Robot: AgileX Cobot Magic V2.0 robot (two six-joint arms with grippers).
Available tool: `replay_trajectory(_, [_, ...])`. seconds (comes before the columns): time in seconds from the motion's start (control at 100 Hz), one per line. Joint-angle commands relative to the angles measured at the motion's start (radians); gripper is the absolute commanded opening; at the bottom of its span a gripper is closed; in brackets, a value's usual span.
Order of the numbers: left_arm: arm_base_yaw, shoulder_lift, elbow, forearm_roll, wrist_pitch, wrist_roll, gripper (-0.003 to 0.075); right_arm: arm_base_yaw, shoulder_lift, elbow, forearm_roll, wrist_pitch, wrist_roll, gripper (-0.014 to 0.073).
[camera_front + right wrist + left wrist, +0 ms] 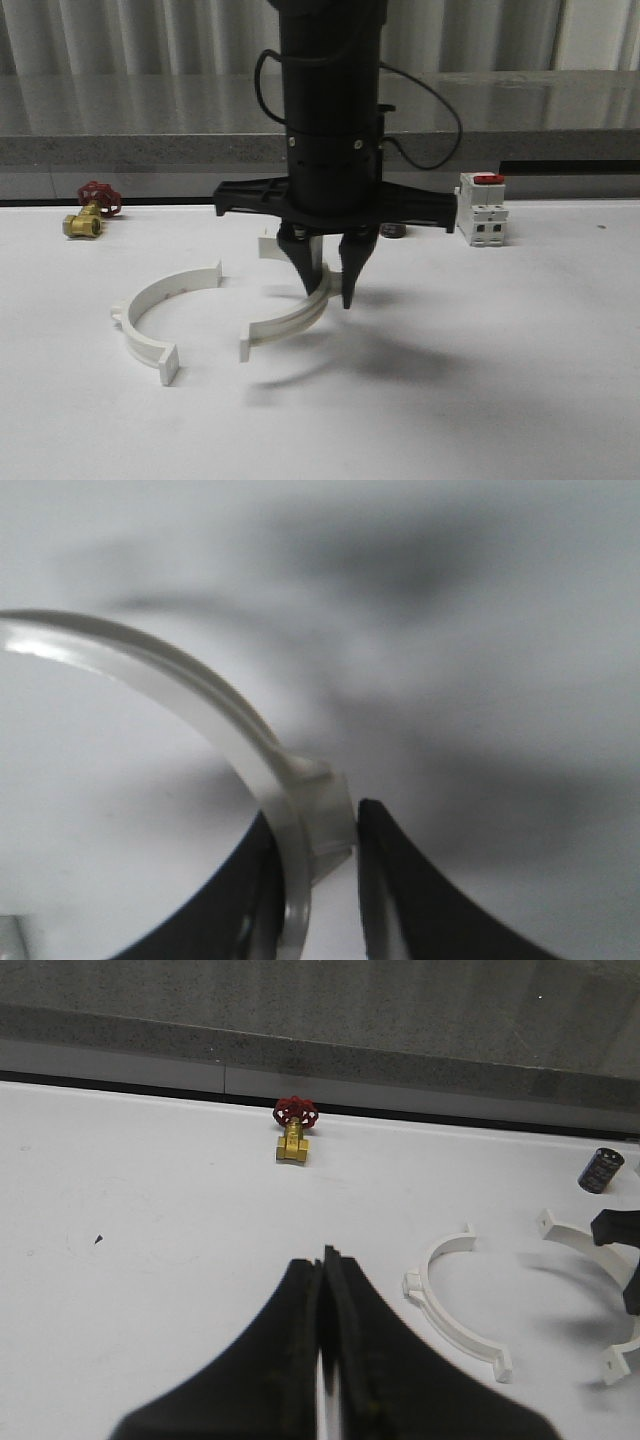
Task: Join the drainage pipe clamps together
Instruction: 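Carry the held half to the placed half and join their tabs, then open the right gripper and lift it away from the ring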
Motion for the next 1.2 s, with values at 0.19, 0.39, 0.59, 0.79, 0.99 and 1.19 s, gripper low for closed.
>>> replay_trajectory(0.19, [-0.001,0.011,-0.026,0.004,-0.085,0.000,-0.0021,0.027,0.026,-0.118,-0.002,-0.007,0.016,0.0017])
replay_trajectory(0.39, [-0.001,0.011,-0.026,0.004,-0.085,0.000,-0.0021,0.027,0.062,-0.160,0.009,-0.014,0.020,0.0017])
replay_trajectory(0.59, [-0.001,0.011,-0.026,0.004,-0.085,0.000,-0.0021,0.029,0.103,-0.193,0.039,-0.023,0.031,0.0017])
replay_trajectory(0.79, [-0.001,0.011,-0.026,0.004,-0.085,0.000,-0.0021,0.029,0.104,-0.194,0.038,-0.039,0.061,0.0083])
replay_trajectory(0.99, [-0.001,0.011,-0.026,0.004,-0.085,0.000,-0.0021,0.029,0.104,-0.194,0.037,-0.068,0.061,0.0338])
replay_trajectory(1.19, [-0.001,0.011,-0.026,0.004,-0.085,0.000,-0.0021,0.029,0.087,-0.194,0.021,-0.065,0.055,0.0416])
